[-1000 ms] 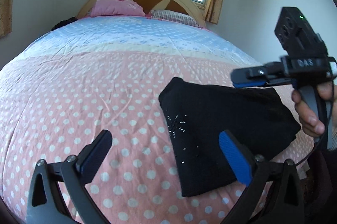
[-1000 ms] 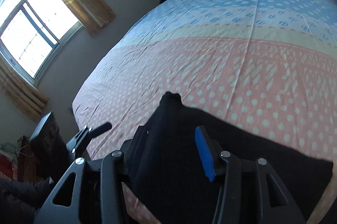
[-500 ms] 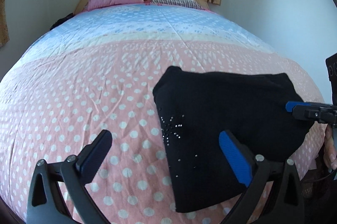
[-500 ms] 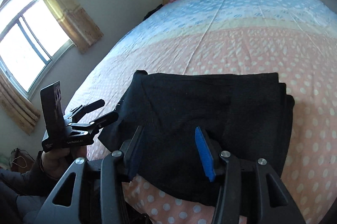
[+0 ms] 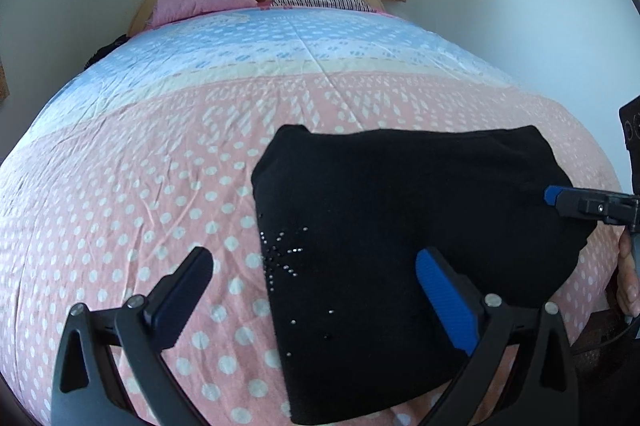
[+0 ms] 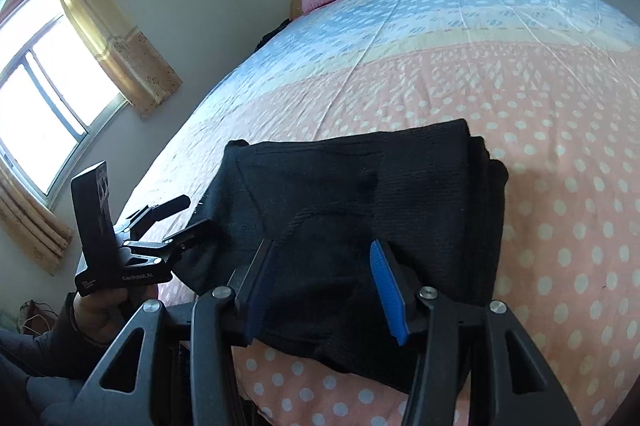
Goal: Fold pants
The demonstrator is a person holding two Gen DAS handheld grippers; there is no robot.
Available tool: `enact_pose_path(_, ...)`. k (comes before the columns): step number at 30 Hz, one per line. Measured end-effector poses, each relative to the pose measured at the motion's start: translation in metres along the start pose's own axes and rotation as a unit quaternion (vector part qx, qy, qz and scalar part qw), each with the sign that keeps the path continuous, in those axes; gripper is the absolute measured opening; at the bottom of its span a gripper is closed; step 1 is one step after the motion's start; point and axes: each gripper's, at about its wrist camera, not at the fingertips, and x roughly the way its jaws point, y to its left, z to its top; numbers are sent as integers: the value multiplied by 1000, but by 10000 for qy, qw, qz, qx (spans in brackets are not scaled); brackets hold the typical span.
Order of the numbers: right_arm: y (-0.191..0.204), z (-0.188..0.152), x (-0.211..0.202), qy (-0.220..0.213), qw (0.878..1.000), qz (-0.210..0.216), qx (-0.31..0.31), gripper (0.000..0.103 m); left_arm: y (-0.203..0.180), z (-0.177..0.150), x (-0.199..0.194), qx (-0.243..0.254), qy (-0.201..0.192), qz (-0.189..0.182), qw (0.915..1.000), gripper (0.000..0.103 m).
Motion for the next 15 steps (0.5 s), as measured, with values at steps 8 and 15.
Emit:
enact_pose_path(8,2,-5,0,76,9990,-359,-249,34,-2,-1,5,75,143,-7,9999,103)
enact_pose_path(15,-9,-5,-17,-129,9999,-85,57,35,4,3,0,113,41,33,9999,103)
